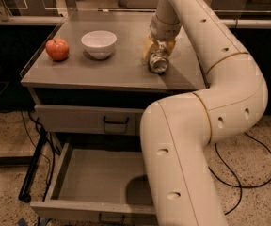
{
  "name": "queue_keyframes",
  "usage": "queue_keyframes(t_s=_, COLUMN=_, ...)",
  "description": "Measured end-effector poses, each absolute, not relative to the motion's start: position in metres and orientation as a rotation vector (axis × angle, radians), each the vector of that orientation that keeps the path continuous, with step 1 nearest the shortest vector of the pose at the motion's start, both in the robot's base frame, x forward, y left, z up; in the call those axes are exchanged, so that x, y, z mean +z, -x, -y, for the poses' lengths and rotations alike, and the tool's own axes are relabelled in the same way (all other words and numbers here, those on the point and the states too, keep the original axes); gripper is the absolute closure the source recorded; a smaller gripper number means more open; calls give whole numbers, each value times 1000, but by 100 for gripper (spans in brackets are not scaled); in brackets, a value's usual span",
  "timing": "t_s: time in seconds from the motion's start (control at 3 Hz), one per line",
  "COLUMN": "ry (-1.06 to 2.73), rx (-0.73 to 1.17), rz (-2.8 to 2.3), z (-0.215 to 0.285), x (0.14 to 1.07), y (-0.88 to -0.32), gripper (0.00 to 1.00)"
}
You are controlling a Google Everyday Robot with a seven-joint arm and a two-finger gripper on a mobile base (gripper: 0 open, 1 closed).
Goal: Place 7up can into middle drawer
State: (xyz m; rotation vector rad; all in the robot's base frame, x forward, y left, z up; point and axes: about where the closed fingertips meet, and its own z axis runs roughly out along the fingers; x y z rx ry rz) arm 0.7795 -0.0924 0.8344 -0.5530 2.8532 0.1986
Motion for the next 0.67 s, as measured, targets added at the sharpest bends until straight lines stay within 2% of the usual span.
queue_keyframes(t_s=0.33, ry=553, rx=199, rz=-2853, z=92, x=834, y=-780, gripper=99)
queue_keyframes(t_s=0.67, ry=553, rx=199, rz=-2853, z=92, x=834, y=-780, gripper=100)
